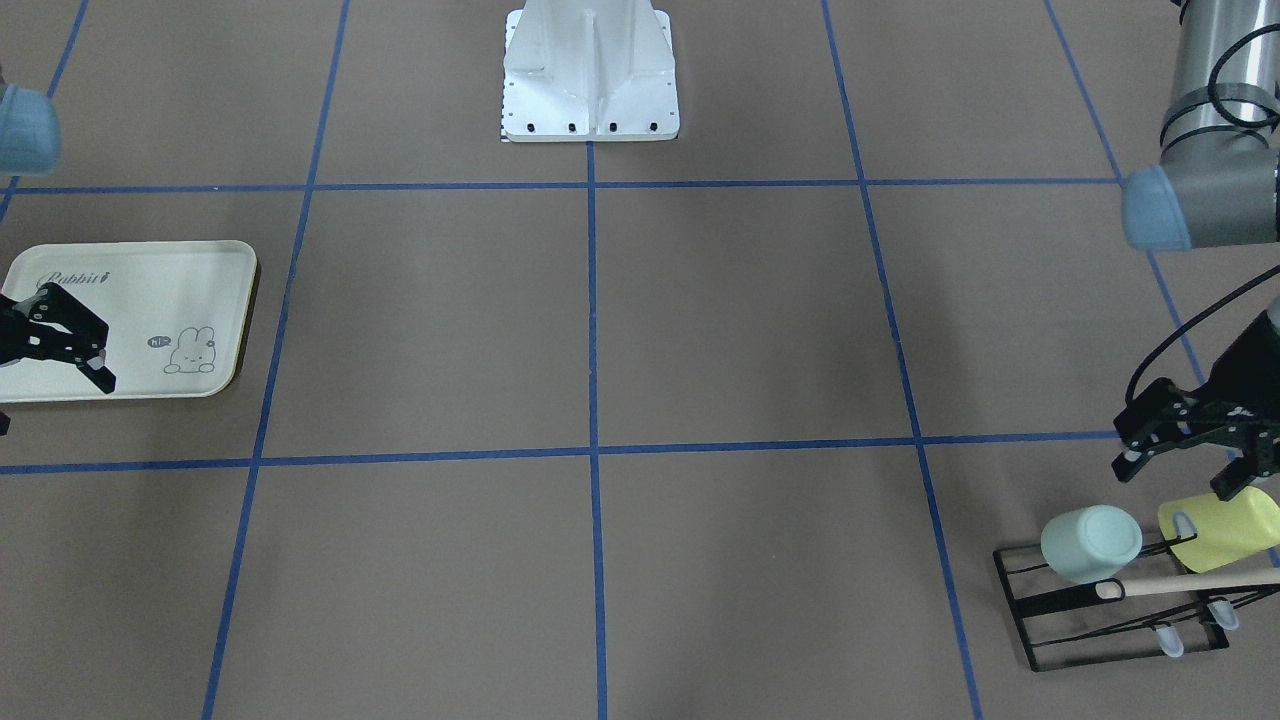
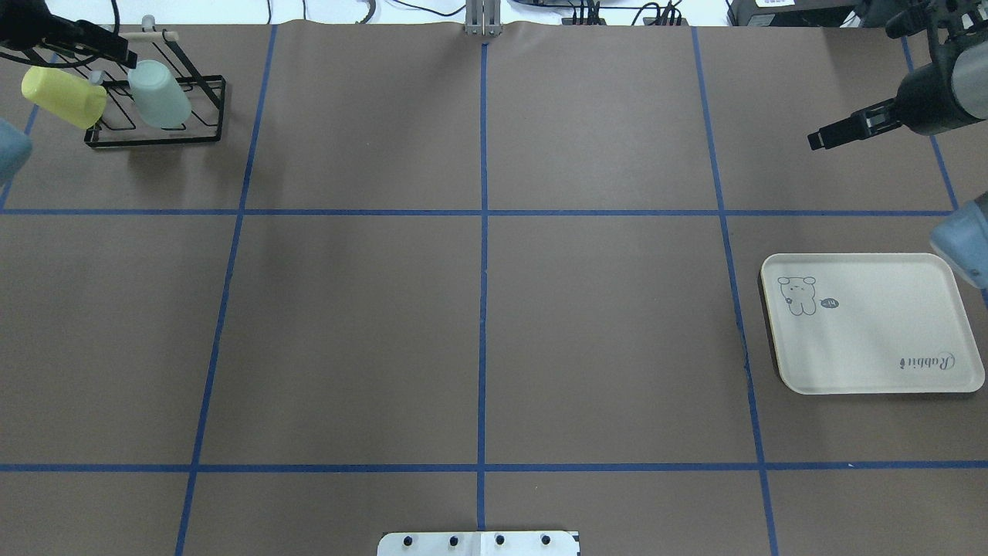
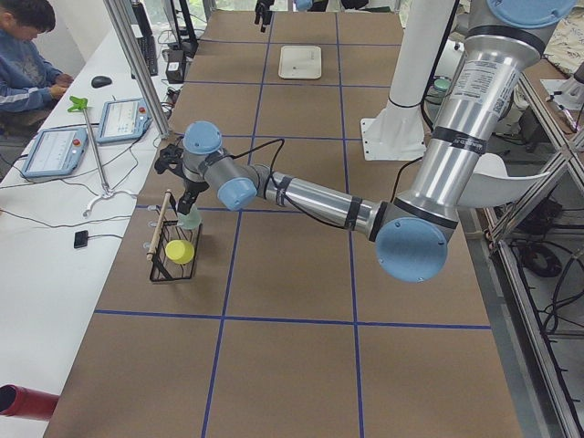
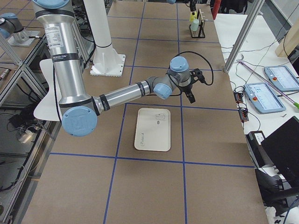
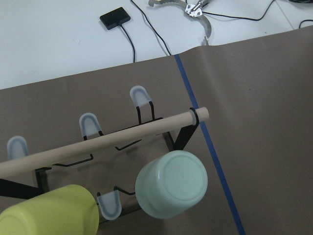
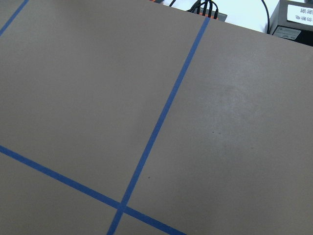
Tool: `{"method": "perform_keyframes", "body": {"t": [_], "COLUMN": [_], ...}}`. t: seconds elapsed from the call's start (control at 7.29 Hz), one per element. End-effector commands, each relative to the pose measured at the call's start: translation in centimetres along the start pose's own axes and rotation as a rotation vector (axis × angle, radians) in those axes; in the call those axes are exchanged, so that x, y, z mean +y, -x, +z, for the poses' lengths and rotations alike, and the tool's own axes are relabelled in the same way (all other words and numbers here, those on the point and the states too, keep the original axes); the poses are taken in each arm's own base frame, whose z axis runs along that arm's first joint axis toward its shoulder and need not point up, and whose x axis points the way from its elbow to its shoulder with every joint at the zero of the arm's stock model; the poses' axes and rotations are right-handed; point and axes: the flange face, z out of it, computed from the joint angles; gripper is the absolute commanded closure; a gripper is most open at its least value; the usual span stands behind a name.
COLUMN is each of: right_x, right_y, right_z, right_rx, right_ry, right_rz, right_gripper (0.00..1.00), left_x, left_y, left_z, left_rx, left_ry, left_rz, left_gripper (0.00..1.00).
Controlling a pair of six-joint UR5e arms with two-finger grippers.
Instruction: Left arm grabs green cup and hands to right arm on tray
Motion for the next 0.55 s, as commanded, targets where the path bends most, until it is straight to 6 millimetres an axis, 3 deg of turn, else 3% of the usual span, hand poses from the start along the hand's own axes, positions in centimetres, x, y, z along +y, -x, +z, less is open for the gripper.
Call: {"method": "perform_keyframes", "body": {"t": [0.0,0.41], "right_x": [-0.2,-0.1], "right_y": [0.6,0.6], "right_z": [0.2,0.3], "right_rx": [-0.003,-0.003], "right_ry": [-0.003,-0.001], "right_rz": [-0.001,0.0], "right_gripper": [0.0,0.0], "left_x": [-1.4,0.4], "left_y": [-2.1,-2.6], "left_z": [3.5,7.5], "left_rx": [-0.057,-0.157], "left_ry": [0.0,0.002], "left_rz": [-0.016,0.006], "left_gripper": [0.0,0.0]}}
